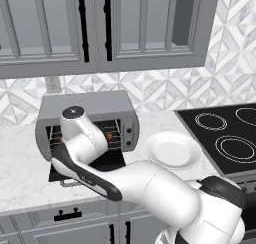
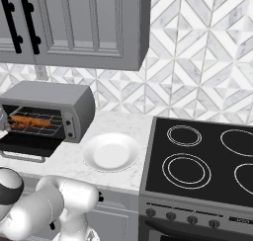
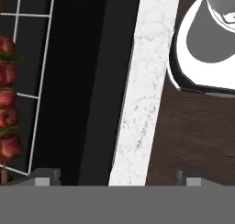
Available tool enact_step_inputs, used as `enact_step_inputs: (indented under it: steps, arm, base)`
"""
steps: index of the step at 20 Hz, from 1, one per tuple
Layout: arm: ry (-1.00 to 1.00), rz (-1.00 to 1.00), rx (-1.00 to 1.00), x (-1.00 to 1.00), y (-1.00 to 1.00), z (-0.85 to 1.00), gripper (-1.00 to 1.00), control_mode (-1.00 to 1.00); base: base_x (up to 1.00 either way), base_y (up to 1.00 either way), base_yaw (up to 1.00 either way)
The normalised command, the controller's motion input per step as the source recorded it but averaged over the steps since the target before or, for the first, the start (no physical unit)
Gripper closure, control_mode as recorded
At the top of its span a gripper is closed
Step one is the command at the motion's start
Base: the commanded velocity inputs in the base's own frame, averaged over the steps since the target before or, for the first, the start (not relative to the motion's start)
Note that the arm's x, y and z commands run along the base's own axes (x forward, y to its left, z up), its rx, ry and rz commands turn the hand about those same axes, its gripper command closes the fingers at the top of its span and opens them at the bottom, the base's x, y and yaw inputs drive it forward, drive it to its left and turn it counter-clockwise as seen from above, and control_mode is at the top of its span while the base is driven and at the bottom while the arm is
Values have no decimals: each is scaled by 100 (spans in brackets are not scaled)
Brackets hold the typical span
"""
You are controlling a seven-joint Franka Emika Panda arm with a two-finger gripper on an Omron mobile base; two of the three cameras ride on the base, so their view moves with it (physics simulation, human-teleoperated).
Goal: Pick up the kebab skewer and baguette bread, and place them inside the toaster oven. Close the toaster oven door and start by setting the timer.
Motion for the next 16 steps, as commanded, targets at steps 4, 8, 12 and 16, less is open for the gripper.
enact_step_inputs:
  steps: [4, 8, 12, 16]
  arm:
    - [22, -24, 0, 0, -1, -16, -100, -100]
    - [11, -21, 0, -1, 9, -22, -100, -100]
    - [0, -12, 0, 0, 3, -16, -100, -100]
    - [2, -9, 0, 0, 0, -31, -100, -100]
  base:
    - [0, 0, 0]
    - [0, 0, 0]
    - [0, 0, 0]
    - [0, 0, 0]
